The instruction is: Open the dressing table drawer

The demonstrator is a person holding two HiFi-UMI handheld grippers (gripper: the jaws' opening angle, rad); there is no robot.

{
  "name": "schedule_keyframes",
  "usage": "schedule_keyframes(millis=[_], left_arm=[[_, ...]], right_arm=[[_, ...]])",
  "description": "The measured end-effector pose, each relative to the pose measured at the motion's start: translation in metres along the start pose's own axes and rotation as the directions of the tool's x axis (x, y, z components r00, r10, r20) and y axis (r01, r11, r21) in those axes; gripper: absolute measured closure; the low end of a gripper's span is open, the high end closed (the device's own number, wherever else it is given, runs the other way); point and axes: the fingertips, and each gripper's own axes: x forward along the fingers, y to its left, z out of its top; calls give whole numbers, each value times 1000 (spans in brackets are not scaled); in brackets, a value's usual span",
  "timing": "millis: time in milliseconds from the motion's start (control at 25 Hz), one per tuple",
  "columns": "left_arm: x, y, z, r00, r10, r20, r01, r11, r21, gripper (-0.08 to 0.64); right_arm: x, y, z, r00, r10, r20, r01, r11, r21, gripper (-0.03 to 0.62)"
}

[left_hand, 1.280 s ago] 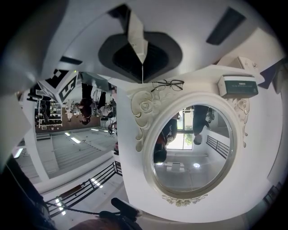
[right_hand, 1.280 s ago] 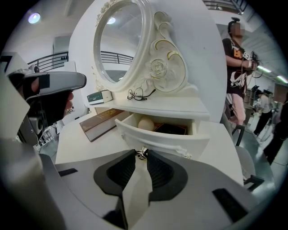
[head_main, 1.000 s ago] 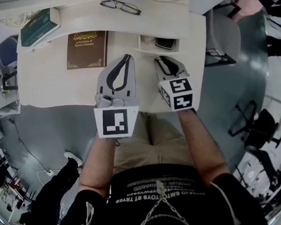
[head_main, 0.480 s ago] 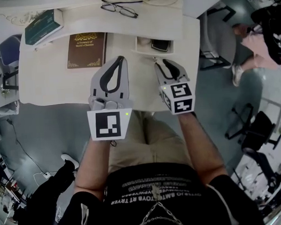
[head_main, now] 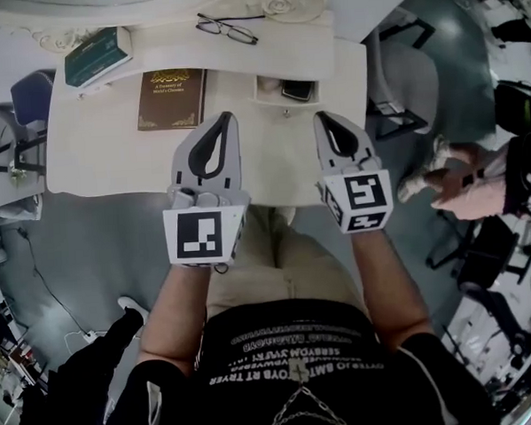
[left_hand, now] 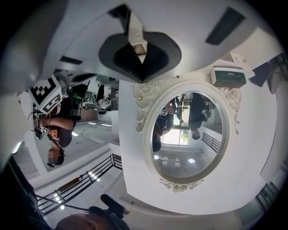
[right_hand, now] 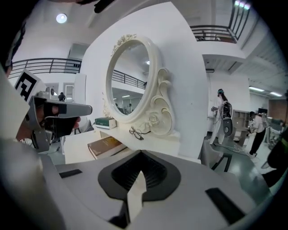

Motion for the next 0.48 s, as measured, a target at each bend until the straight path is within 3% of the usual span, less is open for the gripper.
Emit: schedule_keyframes(millis=[480], left_arm=[[-26, -14, 36, 996, -25, 81, 22, 999, 33, 557]], right_arm=[[-44, 0, 36, 999, -1, 38, 2, 1000, -22, 591]])
